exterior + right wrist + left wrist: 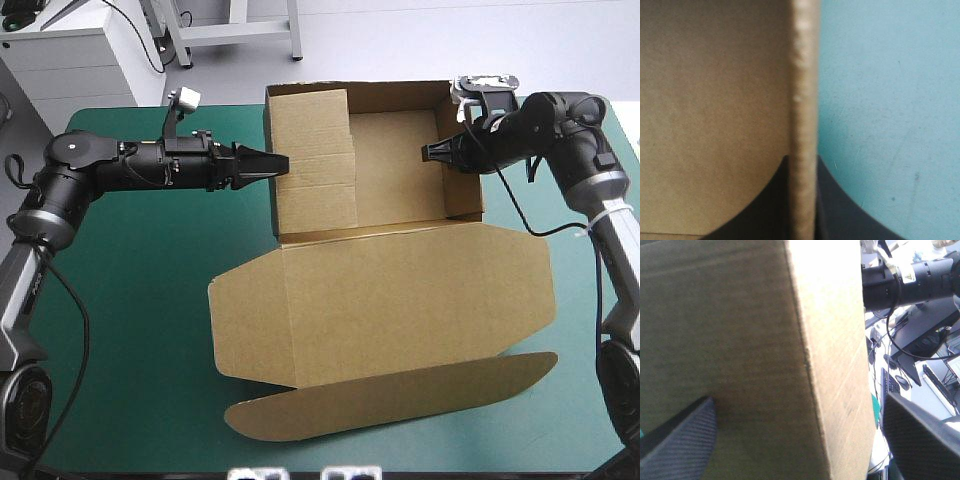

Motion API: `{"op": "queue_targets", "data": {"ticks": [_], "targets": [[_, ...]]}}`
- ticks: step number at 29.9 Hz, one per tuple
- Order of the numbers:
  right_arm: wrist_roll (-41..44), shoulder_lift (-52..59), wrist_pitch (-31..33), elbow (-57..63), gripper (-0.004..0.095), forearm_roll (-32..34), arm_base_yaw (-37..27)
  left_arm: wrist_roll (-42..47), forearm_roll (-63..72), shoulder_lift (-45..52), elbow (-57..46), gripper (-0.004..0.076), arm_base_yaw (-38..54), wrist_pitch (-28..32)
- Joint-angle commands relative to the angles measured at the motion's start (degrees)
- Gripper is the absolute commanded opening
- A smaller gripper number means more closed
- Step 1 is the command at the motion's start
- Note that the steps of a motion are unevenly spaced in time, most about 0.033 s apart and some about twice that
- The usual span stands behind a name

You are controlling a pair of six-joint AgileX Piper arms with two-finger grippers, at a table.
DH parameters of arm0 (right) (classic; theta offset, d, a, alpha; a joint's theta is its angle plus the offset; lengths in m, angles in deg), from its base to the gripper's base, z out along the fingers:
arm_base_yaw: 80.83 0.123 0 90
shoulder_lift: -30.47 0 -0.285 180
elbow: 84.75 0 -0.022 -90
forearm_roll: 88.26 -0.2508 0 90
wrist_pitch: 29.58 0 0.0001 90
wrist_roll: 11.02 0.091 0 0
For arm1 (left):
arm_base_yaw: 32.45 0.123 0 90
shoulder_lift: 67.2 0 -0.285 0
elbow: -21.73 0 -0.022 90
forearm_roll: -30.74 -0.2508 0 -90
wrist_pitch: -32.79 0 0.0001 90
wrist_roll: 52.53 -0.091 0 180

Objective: Fold the box

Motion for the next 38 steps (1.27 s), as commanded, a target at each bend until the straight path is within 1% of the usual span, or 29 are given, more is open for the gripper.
{"op": "queue_targets", "data": {"ticks": [1, 4, 9, 13, 15, 20, 23, 25, 26, 29, 34, 36, 38], "targets": [[1.8, 2.6, -3.4, -1.7, -0.0012, -3.5, 0.2, 0.1, 3.7, 2.7, 2.4, 0.0641, -0.9, -4.2], [3.1, 2.6, -4.4, -1.7, -0.0012, -3.3, 0.8, 5.1, -3.7, 2.7, 5.3, 0.0634, -1.4, -1.3], [6.6, 2.6, -7.3, -1.8, -0.0012, -0.2, 3.5, 19.3, -23.4, 2.7, 13.3, 0.0629, -6.0, 3.5], [8.5, 2.6, -8.3, -1.8, -0.0012, 0.3, 5.2, 28.2, -39.3, 2.7, 18.1, 0.0592, -12.2, 7.2], [9.3, 2.6, -8.3, -1.8, -0.0012, 0.3, 5.7, 33.3, -47.8, 2.7, 19.8, 0.0561, -15.4, 9.4], [9.3, 2.6, -8.0, -1.8, -0.0012, -3.1, 5.7, 44.9, -63.7, 2.7, 20.6, 0.0509, -21.6, 13.4], [8.8, 2.6, -8.3, -1.8, -0.0012, -5.4, 5.7, 48.8, -72.0, 2.6, 20.6, 0.0497, -24.4, 13.7], [8.2, 2.6, -8.3, -1.8, -0.0012, -5.6, 5.7, 51.6, -75.9, 2.6, 20.6, 0.0474, -25.3, 13.8], [8.1, 2.6, -8.2, -1.8, -0.0012, -5.6, 5.7, 52.4, -76.7, 2.6, 20.6, 0.0455, -25.4, 13.8], [7.8, 2.6, -8.1, -1.8, -0.0012, -5.6, 5.7, 53.1, -76.7, 2.6, 20.6, 0.0343, -25.4, 13.7], [7.1, 2.6, -8.1, -1.8, -0.0013, -5.7, 5.7, 52.8, -76.7, 2.6, 20.6, 0.0076, -25.4, 13.6], [6.8, 2.6, -8.0, -1.8, -0.0013, -5.7, 5.7, 51.6, -76.4, 2.6, 20.6, 0.0018, -25.4, 13.4], [6.4, 2.6, -7.7, -1.8, -0.0012, -5.7, 5.7, 50.8, -76.3, 2.6, 20.6, -0.0008, -25.4, 13.5]]}}
